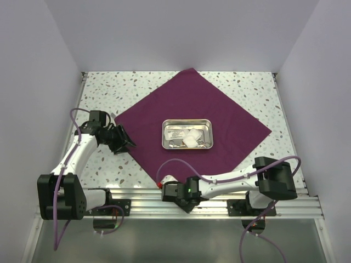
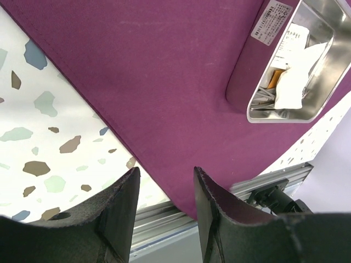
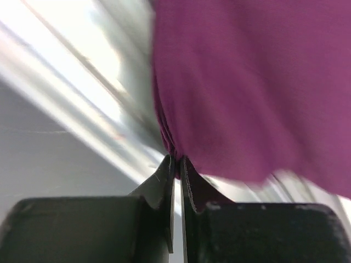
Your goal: Prepare the surgical pack
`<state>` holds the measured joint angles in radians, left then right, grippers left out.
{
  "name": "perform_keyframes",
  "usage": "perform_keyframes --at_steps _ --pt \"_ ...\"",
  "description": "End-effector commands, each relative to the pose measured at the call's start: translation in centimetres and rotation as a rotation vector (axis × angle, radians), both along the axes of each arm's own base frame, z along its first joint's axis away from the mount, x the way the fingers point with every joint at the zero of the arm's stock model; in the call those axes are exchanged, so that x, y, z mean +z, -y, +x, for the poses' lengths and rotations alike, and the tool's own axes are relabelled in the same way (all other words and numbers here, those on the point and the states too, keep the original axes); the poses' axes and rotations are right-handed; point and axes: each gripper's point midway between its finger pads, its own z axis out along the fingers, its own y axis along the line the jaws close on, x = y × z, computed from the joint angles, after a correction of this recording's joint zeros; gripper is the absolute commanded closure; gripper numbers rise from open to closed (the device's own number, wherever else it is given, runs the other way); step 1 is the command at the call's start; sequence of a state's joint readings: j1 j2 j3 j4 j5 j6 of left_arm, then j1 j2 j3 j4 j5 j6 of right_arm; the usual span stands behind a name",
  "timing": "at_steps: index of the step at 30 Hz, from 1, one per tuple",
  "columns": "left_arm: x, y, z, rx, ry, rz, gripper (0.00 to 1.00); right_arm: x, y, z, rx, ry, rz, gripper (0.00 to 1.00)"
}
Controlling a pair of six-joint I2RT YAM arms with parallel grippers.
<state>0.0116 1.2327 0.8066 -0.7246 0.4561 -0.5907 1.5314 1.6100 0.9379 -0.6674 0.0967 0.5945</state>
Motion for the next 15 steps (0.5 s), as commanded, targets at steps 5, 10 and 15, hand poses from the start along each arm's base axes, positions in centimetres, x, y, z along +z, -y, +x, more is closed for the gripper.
perform_keyframes --at_steps 5,10,15 --pt "1.4 -0.6 1.8 0.004 0.032 0.041 0.52 8.1 -0.3 6.0 -0.118 0.232 0.068 1.0" --pt "2.5 -1.3 3.4 0.04 0.063 0.078 0.52 12.2 -0.2 13.3 -0.251 0.315 0.123 1.0" --pt "3.5 -2.3 4.9 0.067 0.071 0.133 0.47 14.1 0.5 21.3 -0.317 0.359 0.128 1.0"
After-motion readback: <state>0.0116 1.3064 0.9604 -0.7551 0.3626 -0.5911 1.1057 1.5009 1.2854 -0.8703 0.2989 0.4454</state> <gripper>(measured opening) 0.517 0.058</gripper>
